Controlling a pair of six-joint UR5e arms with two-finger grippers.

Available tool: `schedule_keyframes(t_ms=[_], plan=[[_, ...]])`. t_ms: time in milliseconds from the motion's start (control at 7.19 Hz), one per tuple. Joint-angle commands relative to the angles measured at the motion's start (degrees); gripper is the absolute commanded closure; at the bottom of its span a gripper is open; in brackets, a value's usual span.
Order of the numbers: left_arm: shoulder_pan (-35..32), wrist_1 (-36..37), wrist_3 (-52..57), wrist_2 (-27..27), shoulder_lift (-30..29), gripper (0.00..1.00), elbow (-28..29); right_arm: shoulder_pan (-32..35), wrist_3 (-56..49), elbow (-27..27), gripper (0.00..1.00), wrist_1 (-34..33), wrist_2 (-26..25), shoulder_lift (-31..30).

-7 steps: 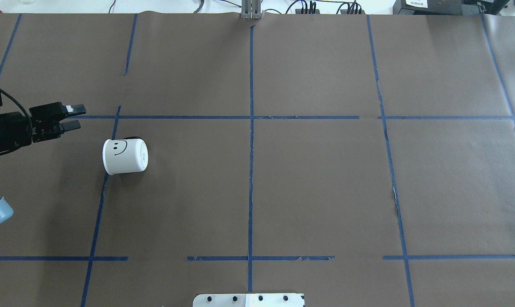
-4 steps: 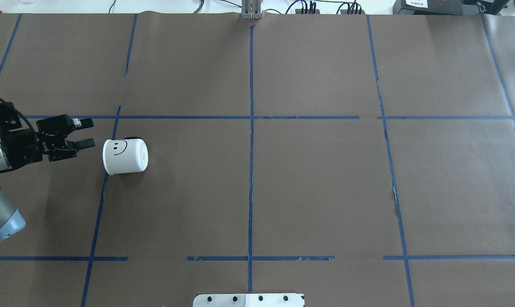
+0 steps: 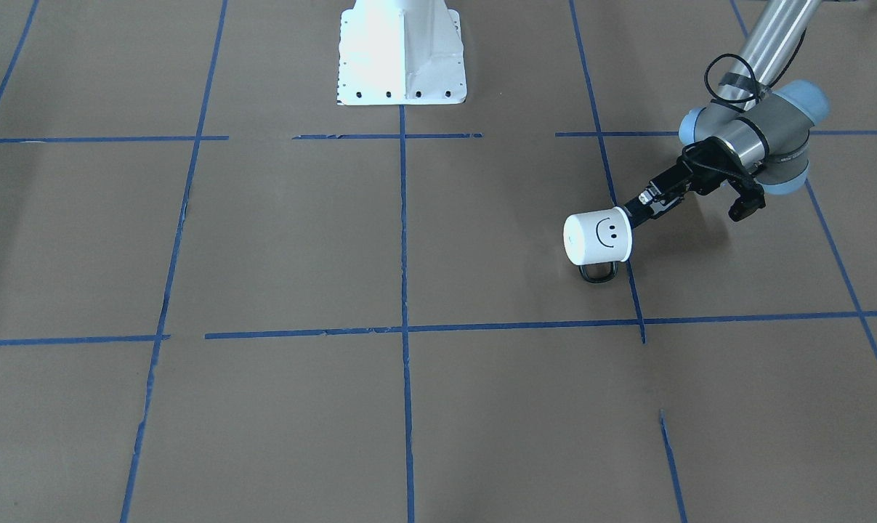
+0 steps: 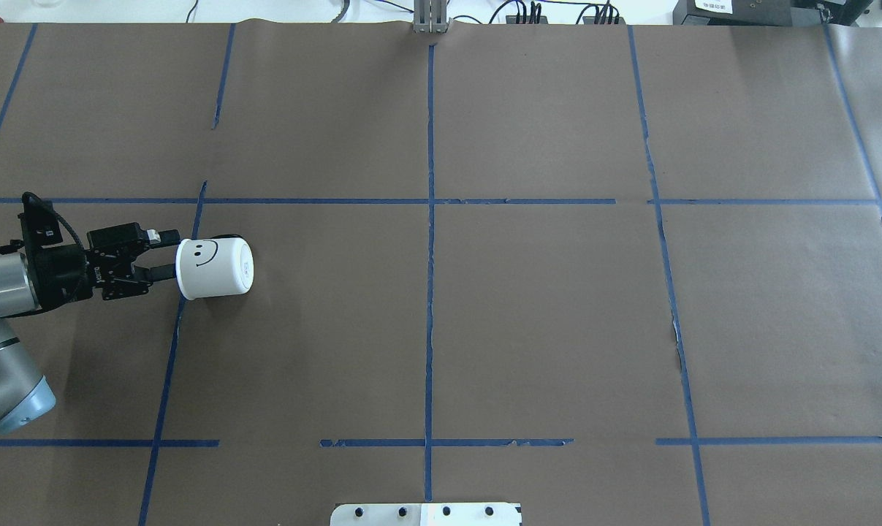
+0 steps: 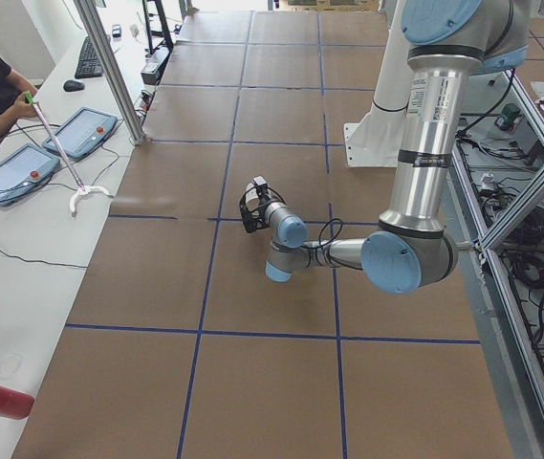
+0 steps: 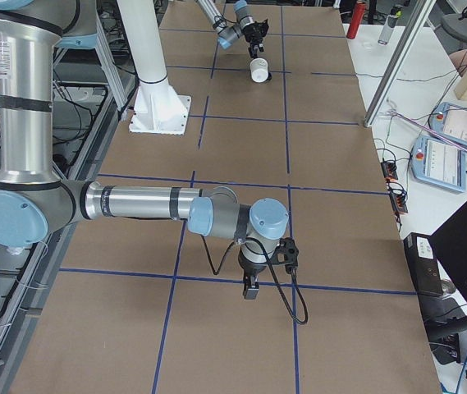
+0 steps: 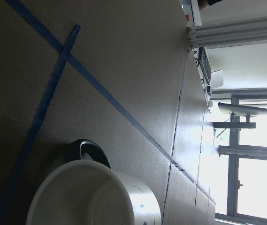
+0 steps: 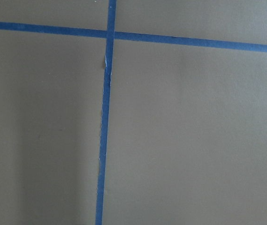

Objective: Flip mug
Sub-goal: 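Close the left gripper on the rim of the white mug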

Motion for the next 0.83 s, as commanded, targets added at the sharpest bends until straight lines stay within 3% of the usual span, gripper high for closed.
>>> schedule_keyframes(t_ms=[0,417,557,696], plan=[[0.4,0.1,0.1,0.0,-1.9,0.0,0.7,0.0,0.0,0.0,0.0,0.0,0.0,-0.1],[0.8,0.1,0.2,0.0,-4.3,0.01,3.0,0.0,0.0,0.0,0.0,0.0,0.0,0.0],[0.7,0.0,0.1,0.0,-4.4,0.27,2.9,0.0,0.0,0.0,0.0,0.0,0.0,0.0],[0.7,0.0,-0.3,-0.1,-4.3,0.72,2.7,0.0,0.0,0.0,0.0,0.0,0.0,0.0]])
